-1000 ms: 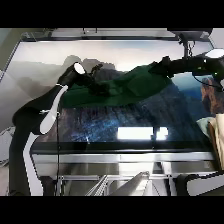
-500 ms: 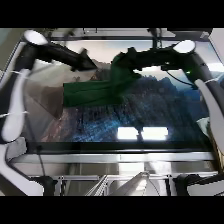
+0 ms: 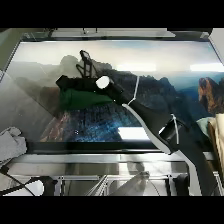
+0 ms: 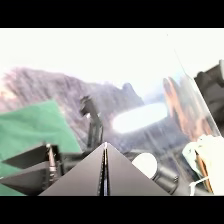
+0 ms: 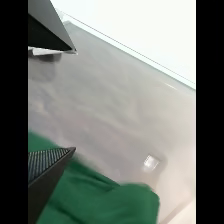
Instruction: Fold the shirts.
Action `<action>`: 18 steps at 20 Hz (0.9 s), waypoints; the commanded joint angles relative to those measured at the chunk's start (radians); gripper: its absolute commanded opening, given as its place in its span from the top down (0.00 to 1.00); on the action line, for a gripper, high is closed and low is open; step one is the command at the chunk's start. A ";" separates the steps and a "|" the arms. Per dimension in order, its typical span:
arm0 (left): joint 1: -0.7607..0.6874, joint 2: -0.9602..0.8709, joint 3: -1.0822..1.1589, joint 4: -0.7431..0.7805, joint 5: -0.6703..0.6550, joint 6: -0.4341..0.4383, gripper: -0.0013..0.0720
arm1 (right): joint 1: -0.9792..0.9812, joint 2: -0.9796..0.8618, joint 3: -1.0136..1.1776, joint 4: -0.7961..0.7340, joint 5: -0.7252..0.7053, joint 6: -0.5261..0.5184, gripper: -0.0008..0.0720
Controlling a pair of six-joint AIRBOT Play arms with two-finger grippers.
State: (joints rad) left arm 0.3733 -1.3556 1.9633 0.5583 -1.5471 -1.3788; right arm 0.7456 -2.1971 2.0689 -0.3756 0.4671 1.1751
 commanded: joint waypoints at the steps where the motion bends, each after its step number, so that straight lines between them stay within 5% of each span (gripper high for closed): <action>1: 0.029 0.030 -0.002 -0.009 -0.014 0.011 0.98 | 0.002 -0.025 0.032 0.006 0.020 -0.001 0.66; 2: 0.013 0.023 -0.002 -0.009 -0.017 0.011 0.98 | -0.038 0.005 0.032 0.002 0.083 -0.001 0.91; 5: -0.040 -0.006 -0.002 -0.008 -0.026 0.017 0.98 | -0.190 0.115 -0.001 -0.097 0.283 0.051 0.94; 9: -0.092 -0.032 -0.002 0.001 -0.038 0.018 0.98 | -0.396 0.227 -0.071 -0.512 0.615 0.293 0.94; 10: -0.101 -0.032 -0.002 0.000 -0.045 0.018 0.98 | -0.431 0.219 -0.075 -0.556 0.660 0.343 0.73; 11: -0.108 -0.032 -0.002 0.000 -0.045 0.018 0.98 | -0.455 0.198 -0.076 -0.552 0.666 0.356 0.09; 14: -0.126 -0.032 -0.002 0.000 -0.042 0.039 0.98 | -0.478 0.090 -0.076 -0.470 0.657 0.363 0.03; 18: -0.126 -0.032 -0.002 0.000 -0.052 0.057 0.98 | -0.459 -0.079 -0.075 -0.086 0.655 0.256 0.03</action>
State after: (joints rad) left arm 0.2520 -1.3872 1.9614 0.5583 -1.5913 -1.3415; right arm 0.2882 -2.1765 1.9949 -0.6991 1.0973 1.4975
